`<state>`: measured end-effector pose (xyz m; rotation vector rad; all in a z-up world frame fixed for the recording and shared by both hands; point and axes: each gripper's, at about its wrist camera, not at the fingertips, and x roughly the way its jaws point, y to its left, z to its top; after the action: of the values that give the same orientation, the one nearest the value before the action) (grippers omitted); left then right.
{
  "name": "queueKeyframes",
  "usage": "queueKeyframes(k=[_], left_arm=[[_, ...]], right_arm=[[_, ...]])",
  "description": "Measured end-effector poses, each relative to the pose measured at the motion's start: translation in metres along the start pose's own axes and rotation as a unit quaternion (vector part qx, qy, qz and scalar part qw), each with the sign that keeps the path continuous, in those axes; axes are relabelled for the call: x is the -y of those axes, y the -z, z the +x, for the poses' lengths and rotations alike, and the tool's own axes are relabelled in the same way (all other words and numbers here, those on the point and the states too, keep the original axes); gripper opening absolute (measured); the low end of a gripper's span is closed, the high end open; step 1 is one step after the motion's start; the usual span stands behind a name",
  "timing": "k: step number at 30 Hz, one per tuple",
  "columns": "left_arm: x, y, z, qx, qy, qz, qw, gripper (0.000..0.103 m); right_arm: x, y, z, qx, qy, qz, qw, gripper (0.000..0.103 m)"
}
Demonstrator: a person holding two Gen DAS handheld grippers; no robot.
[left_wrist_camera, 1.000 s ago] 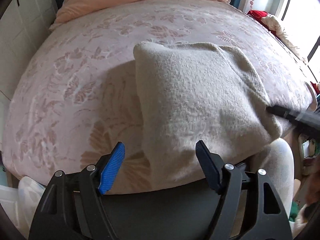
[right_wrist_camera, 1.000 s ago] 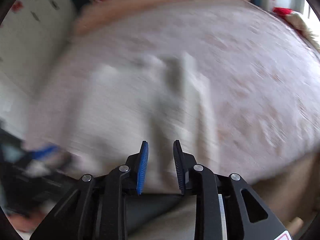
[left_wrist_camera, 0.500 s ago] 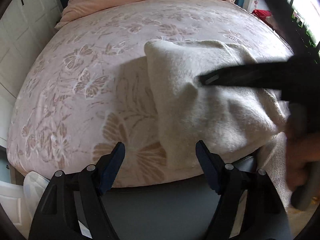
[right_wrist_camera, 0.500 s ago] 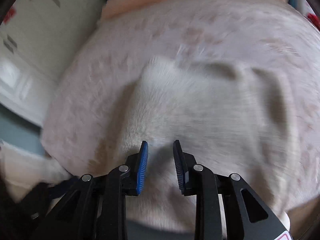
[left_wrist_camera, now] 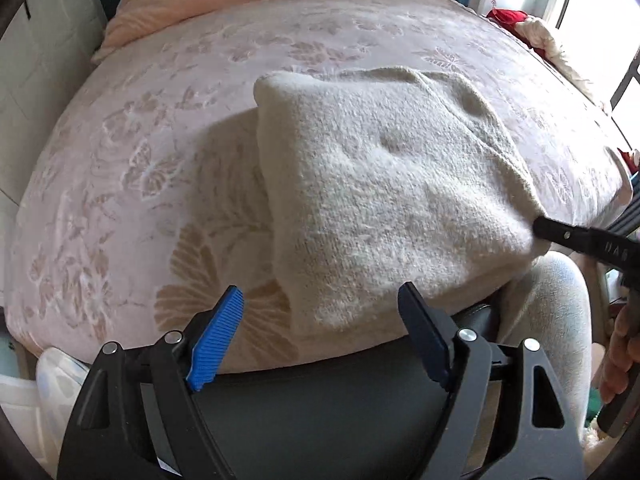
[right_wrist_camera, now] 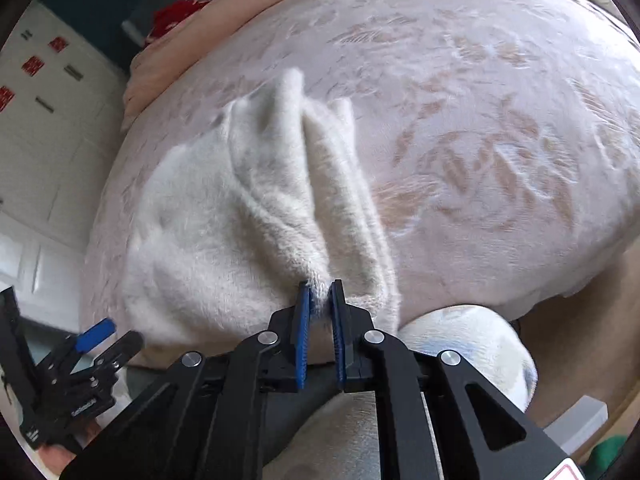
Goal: Fold small clothes
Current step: 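Grasp the folded sweater with both grippers and lift it off the bed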
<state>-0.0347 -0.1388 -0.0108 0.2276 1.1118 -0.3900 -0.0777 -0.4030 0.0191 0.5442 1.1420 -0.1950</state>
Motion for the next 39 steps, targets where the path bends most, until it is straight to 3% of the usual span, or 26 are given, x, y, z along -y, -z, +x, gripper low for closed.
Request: queueKeyframes(k=[3, 5, 7, 9, 11, 13, 16, 21, 24, 25, 27, 30, 33, 35, 39], left_arm=[[-0.003, -0.001, 0.001, -0.003, 0.005, -0.01, 0.9999, 0.08], [-0.006, -0.004, 0.003, -0.008, 0.02, -0.024, 0.9995, 0.08], [-0.011, -0.008, 0.002, -0.007, 0.057, -0.044, 0.9974, 0.086], [-0.019, -0.015, 0.001, -0.006, 0.112, -0.08, 0.9905, 0.09], [-0.025, -0.023, 0.008, -0.012, 0.137, -0.103, 0.9851, 0.092], [-0.029, -0.029, 0.02, -0.02, 0.138, -0.117, 0.9833, 0.092], [-0.035, -0.036, 0.05, -0.048, 0.139, -0.151, 0.9776, 0.092], [-0.038, -0.034, 0.089, -0.092, 0.173, -0.191, 0.9619, 0.098], [-0.036, -0.035, 0.092, -0.096, 0.173, -0.195, 0.9607, 0.098], [-0.033, -0.038, 0.091, -0.099, 0.179, -0.188, 0.9606, 0.09], [-0.03, -0.042, 0.086, -0.103, 0.185, -0.181, 0.9605, 0.078], [-0.029, -0.049, 0.073, -0.104, 0.187, -0.172, 0.9617, 0.054], [-0.031, -0.057, 0.048, -0.078, 0.197, -0.161, 0.964, 0.045], [-0.03, -0.067, 0.023, -0.049, 0.199, -0.139, 0.9687, 0.044], [-0.03, -0.085, -0.025, -0.001, 0.226, -0.119, 0.9669, 0.043]], right_arm=[[0.005, 0.007, 0.02, -0.029, 0.011, -0.021, 0.999, 0.011], [-0.004, 0.004, 0.013, -0.021, 0.011, -0.033, 0.999, 0.019], [-0.012, -0.003, 0.002, -0.004, 0.013, -0.045, 0.999, 0.032], [-0.016, -0.011, -0.005, 0.016, 0.015, -0.047, 0.999, 0.069], [-0.014, -0.02, -0.001, 0.027, 0.029, -0.046, 0.998, 0.073], [-0.01, -0.026, 0.011, 0.013, 0.027, -0.037, 0.999, 0.077], [0.007, -0.03, 0.037, -0.019, -0.02, 0.005, 1.0, 0.079], [0.02, -0.032, 0.056, -0.03, -0.074, 0.06, 0.995, 0.094], [0.017, -0.036, 0.062, -0.037, -0.076, 0.056, 0.995, 0.093], [0.016, -0.036, 0.063, -0.038, -0.079, 0.053, 0.995, 0.09], [0.013, -0.039, 0.065, -0.043, -0.111, 0.052, 0.992, 0.056], [0.002, -0.042, 0.054, -0.035, -0.112, 0.054, 0.992, 0.039], [-0.017, -0.048, 0.025, -0.006, -0.119, 0.037, 0.992, 0.036], [-0.038, -0.054, -0.001, 0.02, -0.122, 0.018, 0.992, 0.035], [-0.071, -0.065, -0.056, 0.072, -0.123, -0.023, 0.99, 0.035]])
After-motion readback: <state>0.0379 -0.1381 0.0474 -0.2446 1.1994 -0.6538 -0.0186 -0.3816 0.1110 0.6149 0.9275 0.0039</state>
